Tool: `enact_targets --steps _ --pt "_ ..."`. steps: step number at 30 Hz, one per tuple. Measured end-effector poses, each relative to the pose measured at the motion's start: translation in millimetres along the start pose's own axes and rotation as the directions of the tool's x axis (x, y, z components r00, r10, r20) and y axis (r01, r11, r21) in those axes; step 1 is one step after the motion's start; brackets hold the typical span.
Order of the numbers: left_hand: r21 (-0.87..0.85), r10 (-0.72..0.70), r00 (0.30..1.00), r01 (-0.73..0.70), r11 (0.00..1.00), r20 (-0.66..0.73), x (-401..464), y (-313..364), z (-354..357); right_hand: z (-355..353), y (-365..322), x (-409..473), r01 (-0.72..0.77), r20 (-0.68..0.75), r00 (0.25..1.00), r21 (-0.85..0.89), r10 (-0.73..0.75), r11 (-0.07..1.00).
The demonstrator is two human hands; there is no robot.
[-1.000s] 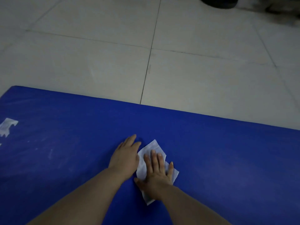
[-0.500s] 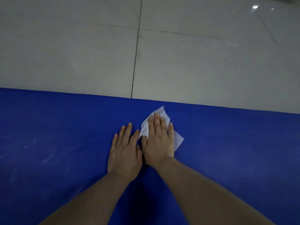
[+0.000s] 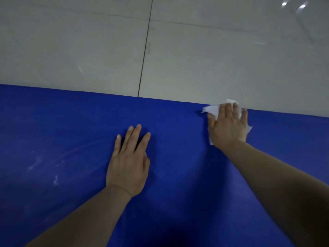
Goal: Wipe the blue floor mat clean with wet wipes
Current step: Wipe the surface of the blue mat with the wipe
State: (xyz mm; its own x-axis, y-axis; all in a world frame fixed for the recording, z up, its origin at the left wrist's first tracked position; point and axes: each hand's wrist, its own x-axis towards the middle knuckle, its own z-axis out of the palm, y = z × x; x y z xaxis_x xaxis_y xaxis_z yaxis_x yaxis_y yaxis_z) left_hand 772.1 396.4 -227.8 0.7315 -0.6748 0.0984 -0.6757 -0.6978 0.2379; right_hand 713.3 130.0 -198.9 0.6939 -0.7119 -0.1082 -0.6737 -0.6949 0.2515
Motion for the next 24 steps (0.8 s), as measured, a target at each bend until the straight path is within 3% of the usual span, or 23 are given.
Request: enact_targets --steps 6,8,12,16,19,21,24 --pt "0.032 -0.036 0.997 0.033 0.999 0.067 4 -2 0 -14 -117 -12 0.337 -0.06 0.941 0.284 -0.334 0.898" --pt "0.039 -0.037 0.997 0.034 0.999 0.073 5 -1 0 -16 -127 -16 0.367 -0.044 0.926 0.326 -0.374 0.871" --pt "0.029 -0.031 0.998 0.029 0.999 0.062 4 -2 0 -7 -92 -12 0.312 -0.061 0.949 0.3 -0.308 0.902" --pt "0.023 -0.034 0.998 0.032 0.999 0.054 4 -2 0 9 -31 -10 0.039 -0.013 0.999 0.319 -0.037 0.947" --pt "0.043 -0.038 0.997 0.035 0.998 0.074 5 -1 -1 12 -13 -10 -0.163 0.068 0.987 0.35 0.149 0.923" --pt "0.054 -0.037 0.996 0.033 0.998 0.08 5 -1 0 7 -32 -11 -0.117 0.03 0.993 0.317 0.114 0.941" --pt "0.063 -0.038 0.996 0.034 0.997 0.075 5 -1 -1 -4 -82 -18 0.117 -0.032 0.993 0.311 -0.113 0.943"
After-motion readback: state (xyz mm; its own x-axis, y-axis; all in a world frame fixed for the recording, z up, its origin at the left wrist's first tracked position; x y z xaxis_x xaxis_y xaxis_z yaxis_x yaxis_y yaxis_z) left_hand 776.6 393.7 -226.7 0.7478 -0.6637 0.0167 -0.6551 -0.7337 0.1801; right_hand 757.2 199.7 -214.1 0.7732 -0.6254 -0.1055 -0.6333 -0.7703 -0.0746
